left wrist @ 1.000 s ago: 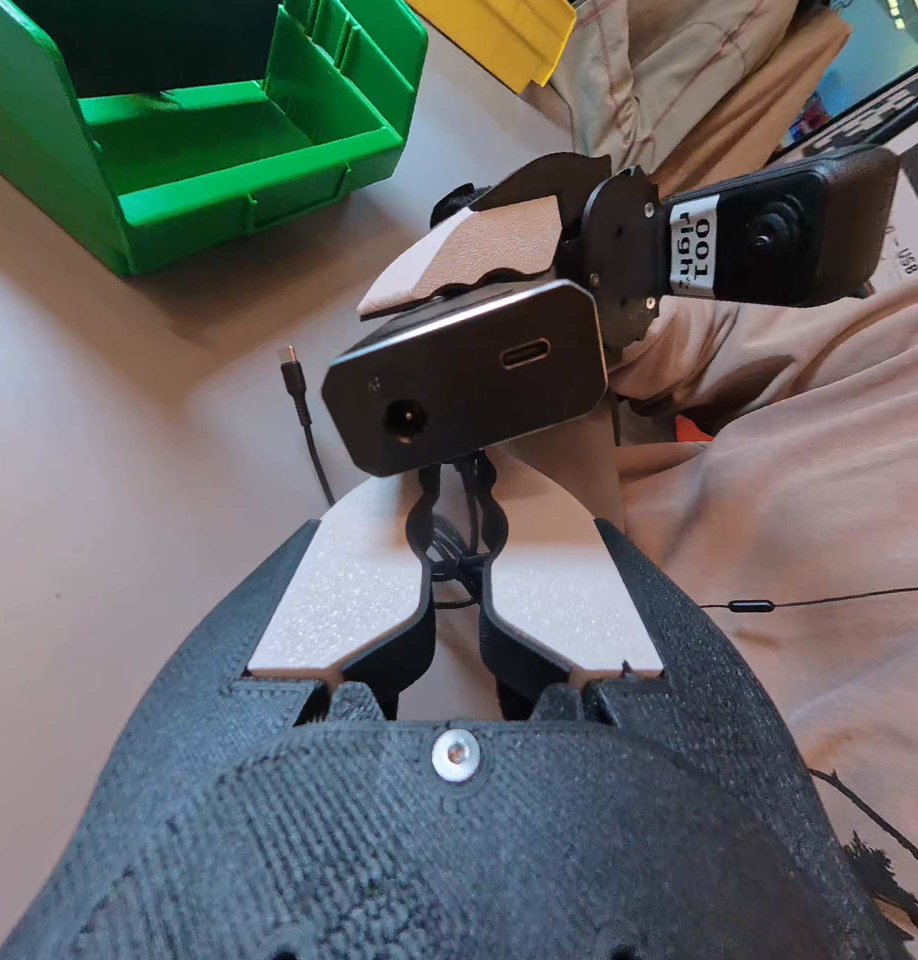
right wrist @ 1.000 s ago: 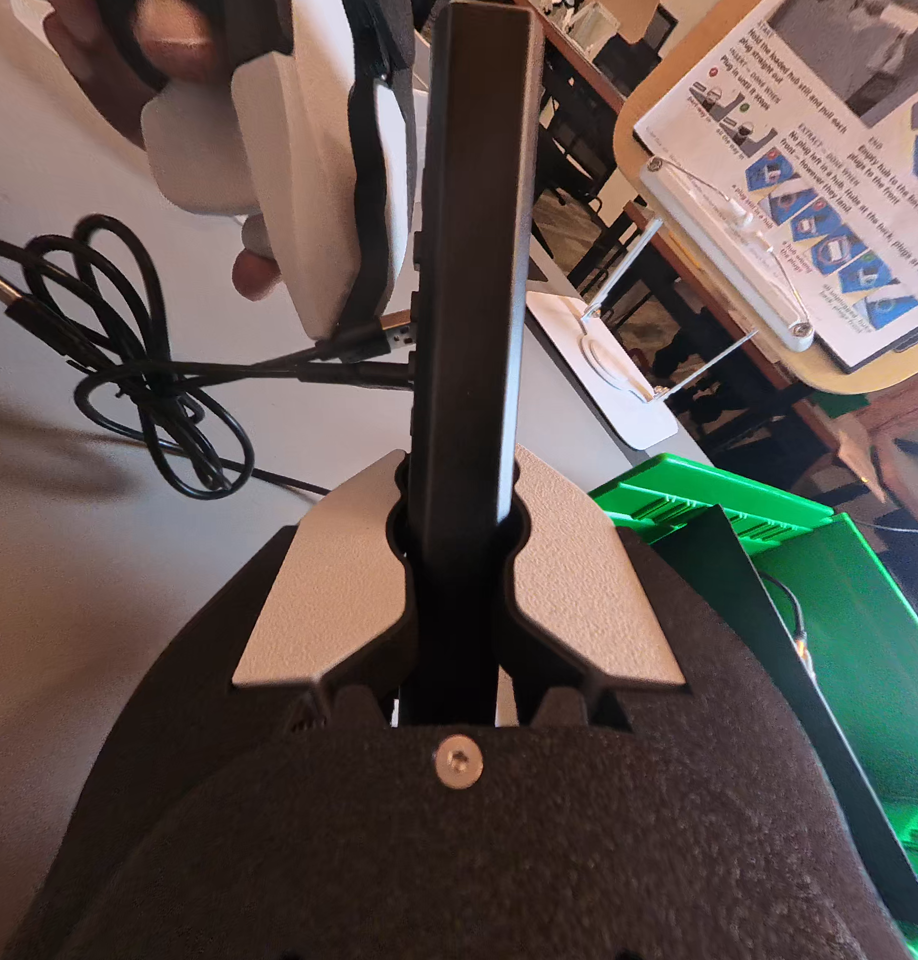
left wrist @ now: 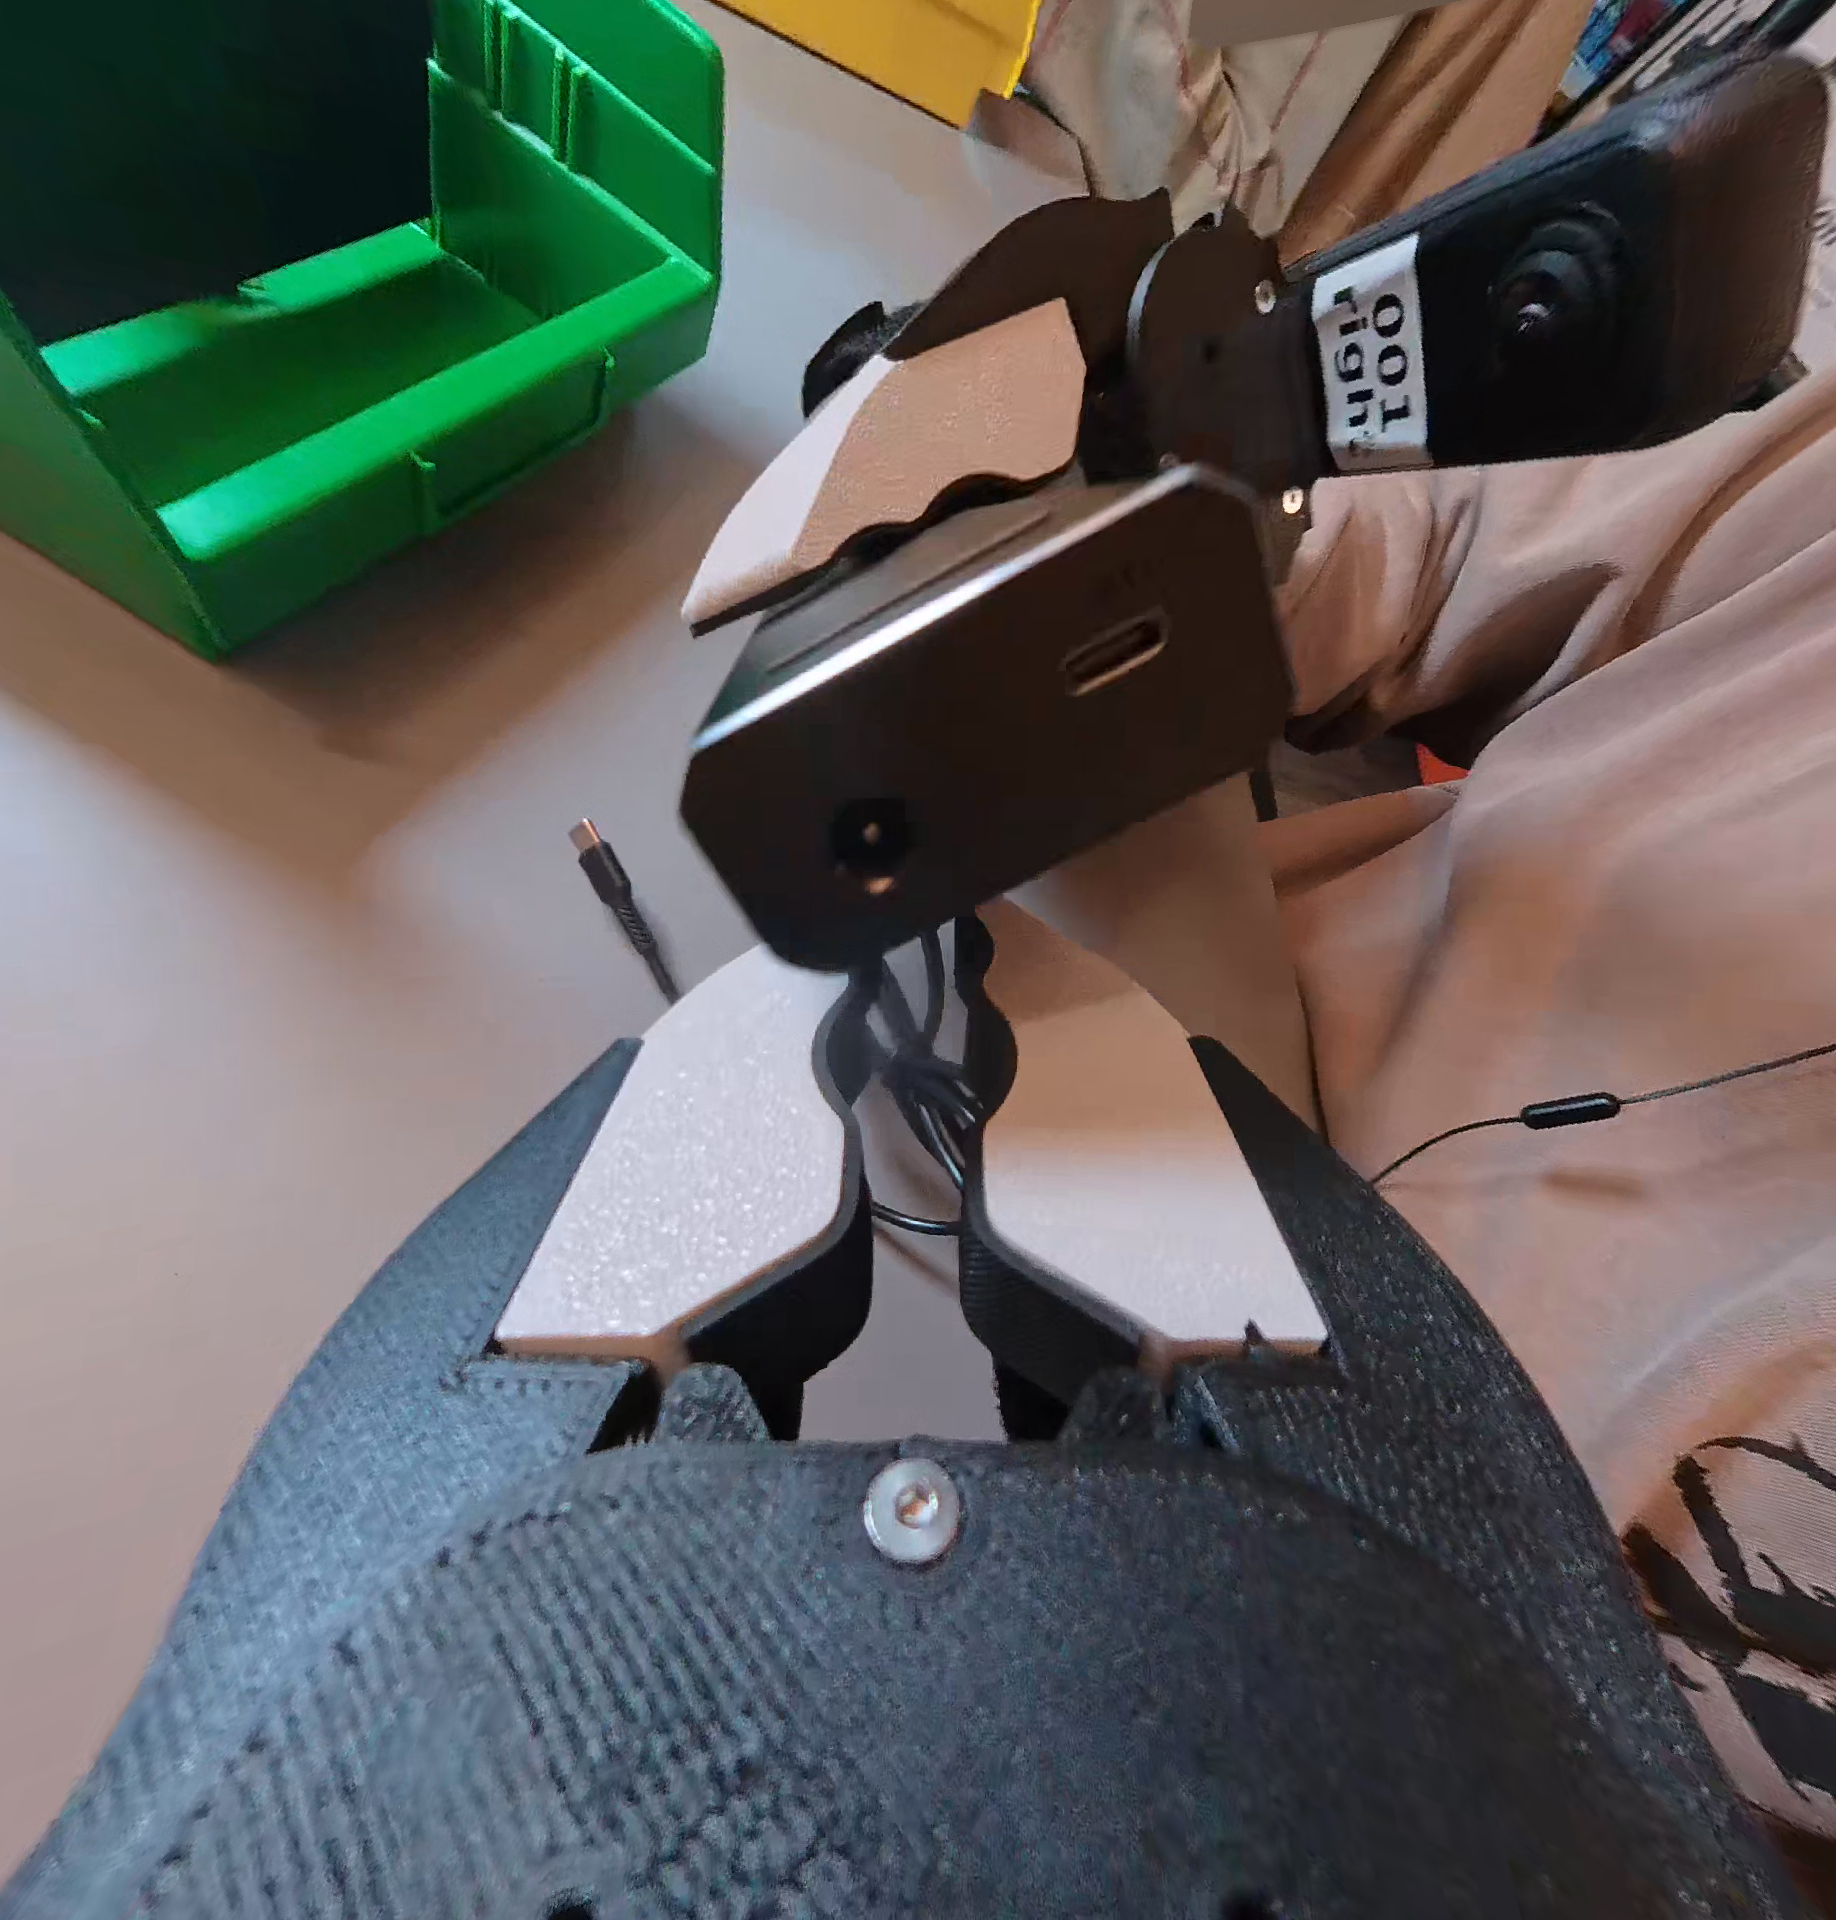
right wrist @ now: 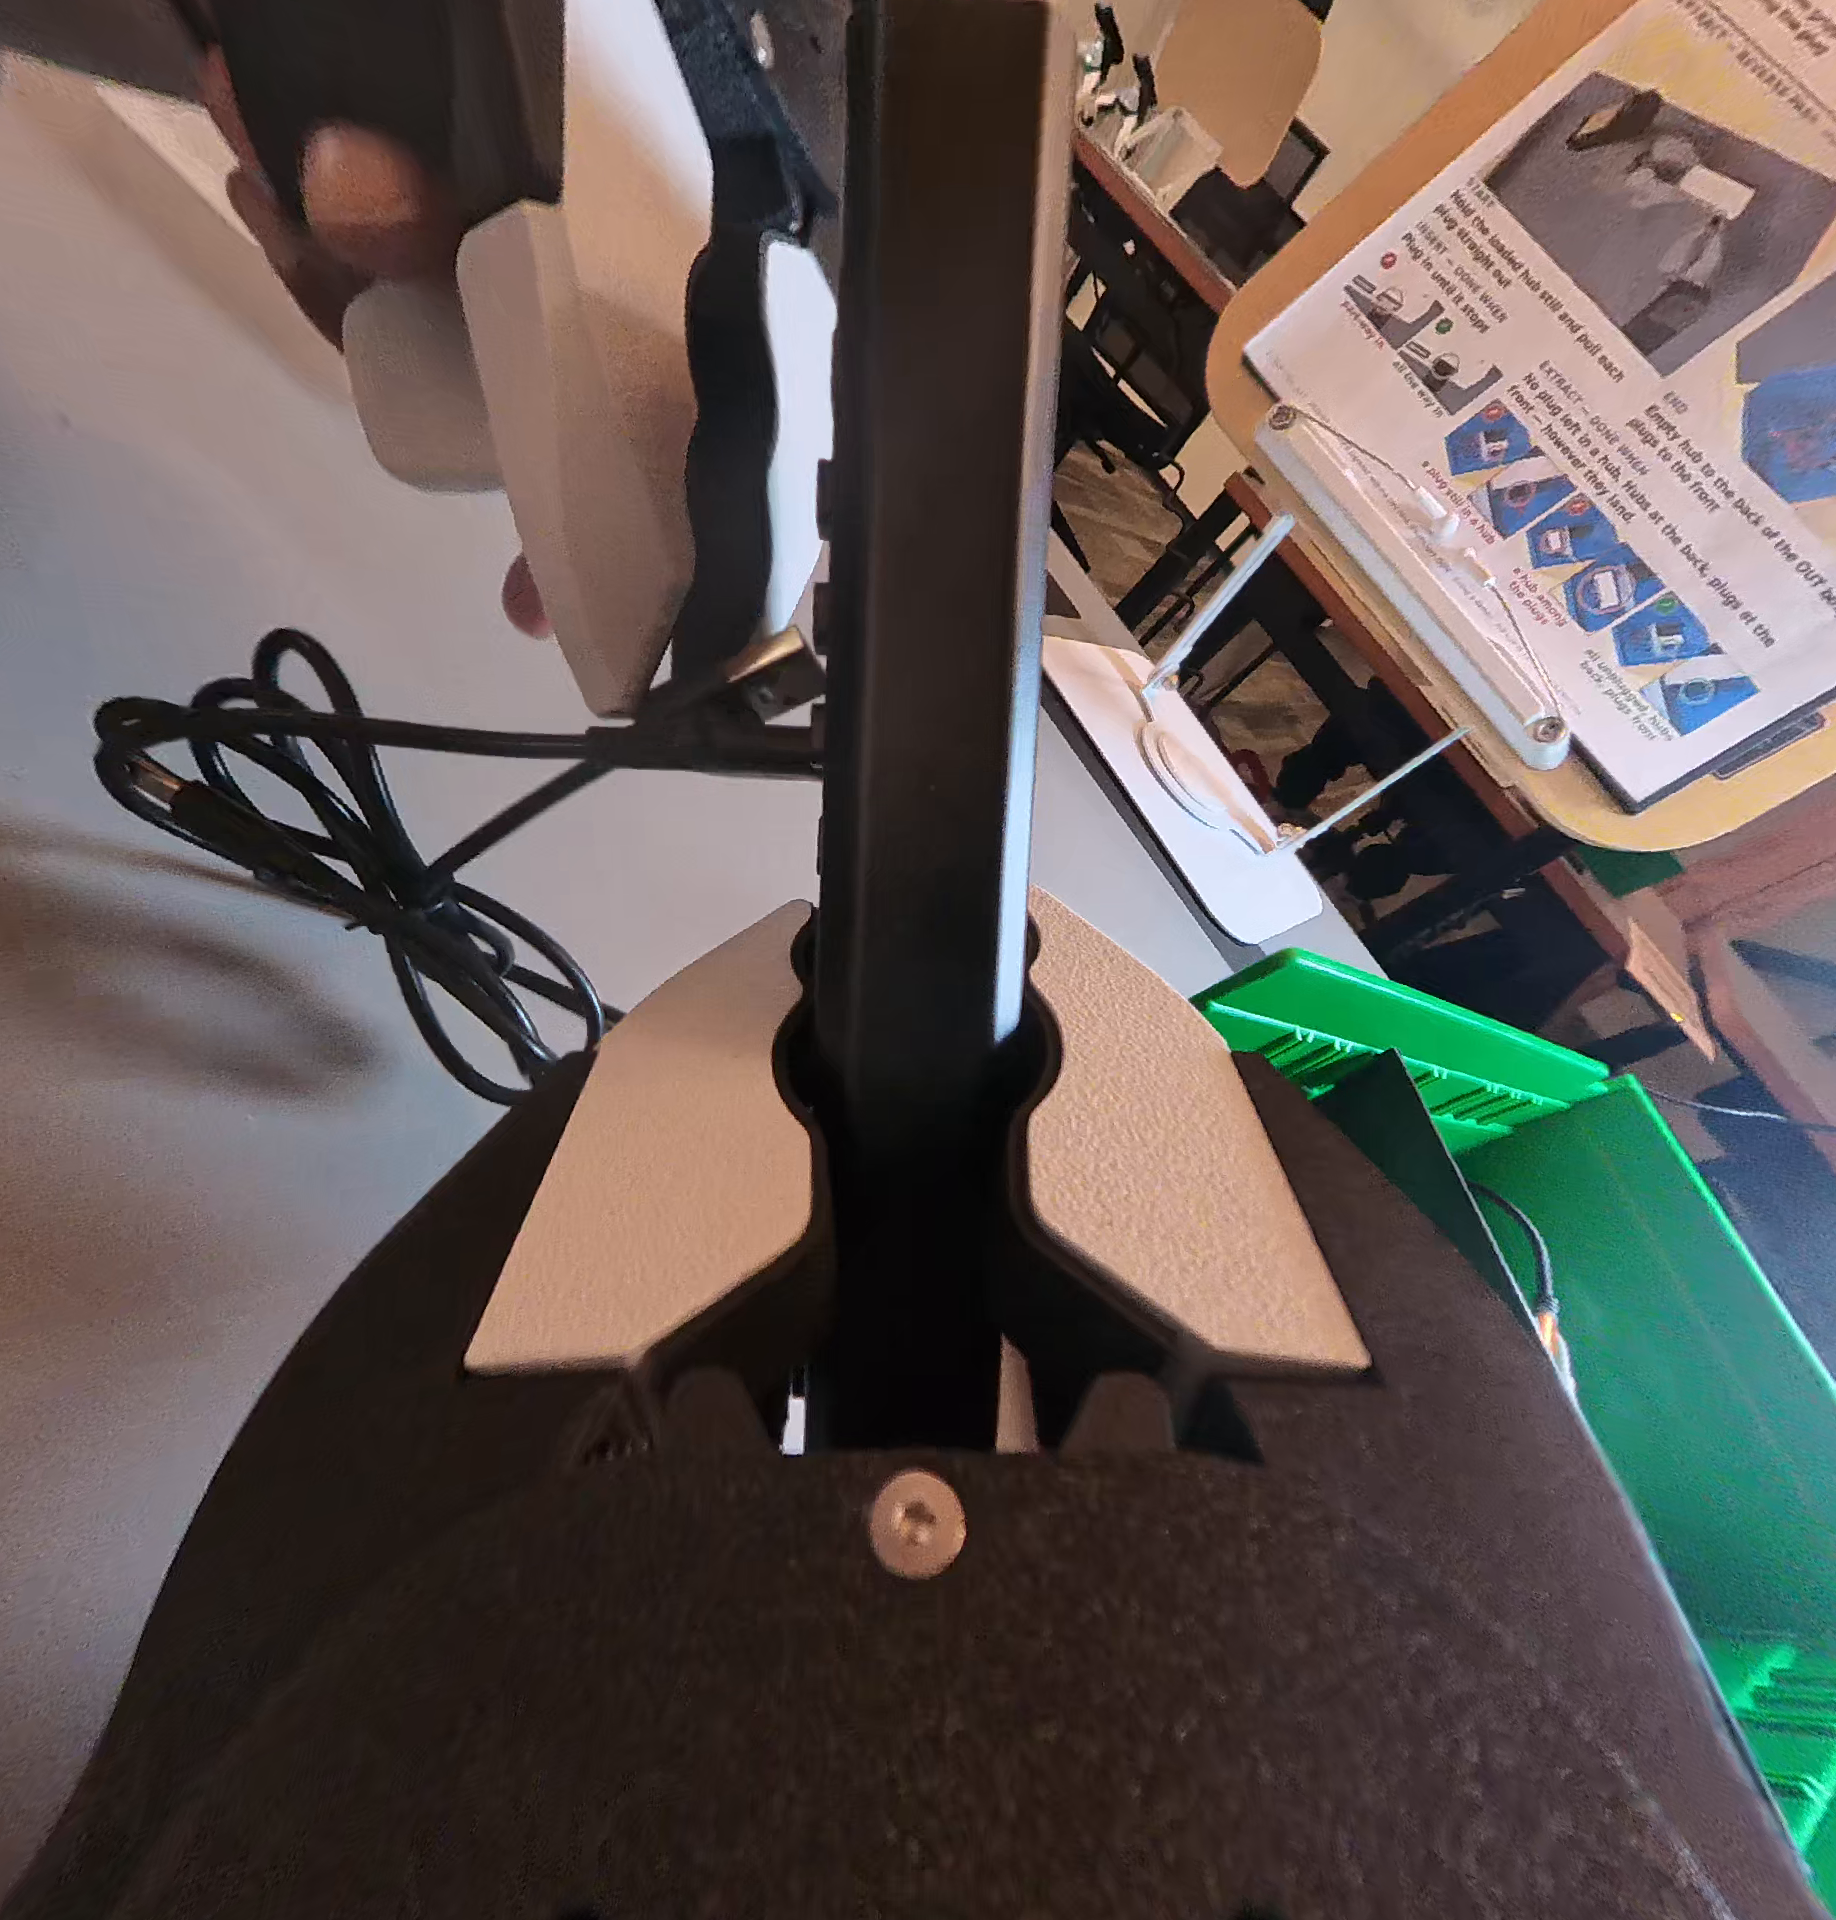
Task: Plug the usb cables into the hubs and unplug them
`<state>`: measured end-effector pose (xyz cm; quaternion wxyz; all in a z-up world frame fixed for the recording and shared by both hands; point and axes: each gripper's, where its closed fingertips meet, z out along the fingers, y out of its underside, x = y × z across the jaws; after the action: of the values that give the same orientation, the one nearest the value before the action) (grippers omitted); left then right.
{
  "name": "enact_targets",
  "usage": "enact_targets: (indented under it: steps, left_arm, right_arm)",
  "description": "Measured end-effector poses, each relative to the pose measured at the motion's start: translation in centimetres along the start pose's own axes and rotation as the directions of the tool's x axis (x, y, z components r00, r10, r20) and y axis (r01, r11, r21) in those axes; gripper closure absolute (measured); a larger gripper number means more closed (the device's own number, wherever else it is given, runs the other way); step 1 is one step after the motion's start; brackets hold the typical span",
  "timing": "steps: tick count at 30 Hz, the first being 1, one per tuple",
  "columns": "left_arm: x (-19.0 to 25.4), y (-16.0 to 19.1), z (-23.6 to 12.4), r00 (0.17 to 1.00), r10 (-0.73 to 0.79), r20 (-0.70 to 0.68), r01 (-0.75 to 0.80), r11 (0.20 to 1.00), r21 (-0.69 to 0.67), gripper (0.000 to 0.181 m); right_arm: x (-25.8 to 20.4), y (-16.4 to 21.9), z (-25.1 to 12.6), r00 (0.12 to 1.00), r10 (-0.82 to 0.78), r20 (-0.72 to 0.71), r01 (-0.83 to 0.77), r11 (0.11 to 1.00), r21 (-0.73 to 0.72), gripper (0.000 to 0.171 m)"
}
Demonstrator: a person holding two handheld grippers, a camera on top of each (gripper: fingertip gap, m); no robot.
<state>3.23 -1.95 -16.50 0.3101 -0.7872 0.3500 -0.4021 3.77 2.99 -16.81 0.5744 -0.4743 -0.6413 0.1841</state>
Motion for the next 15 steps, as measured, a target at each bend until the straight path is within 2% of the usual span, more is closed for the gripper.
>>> enact_targets:
  steps: [9, 15]
  left_arm:
    - [-0.1, 1.5, 0.5, 0.992, -0.121, -0.039, 0.118, 0.990, -0.074, 0.168]
    - [-0.2, 1.0, 0.2, 0.989, -0.137, -0.050, 0.135, 0.990, -0.041, 0.168]
  right_arm:
    - [-0.9, 1.0, 0.5, 0.989, -0.149, 0.006, 0.149, 0.986, -0.077, 0.141]
    - [-0.3, 1.1, 0.3, 0.981, -0.195, -0.019, 0.193, 0.976, -0.097, 0.140]
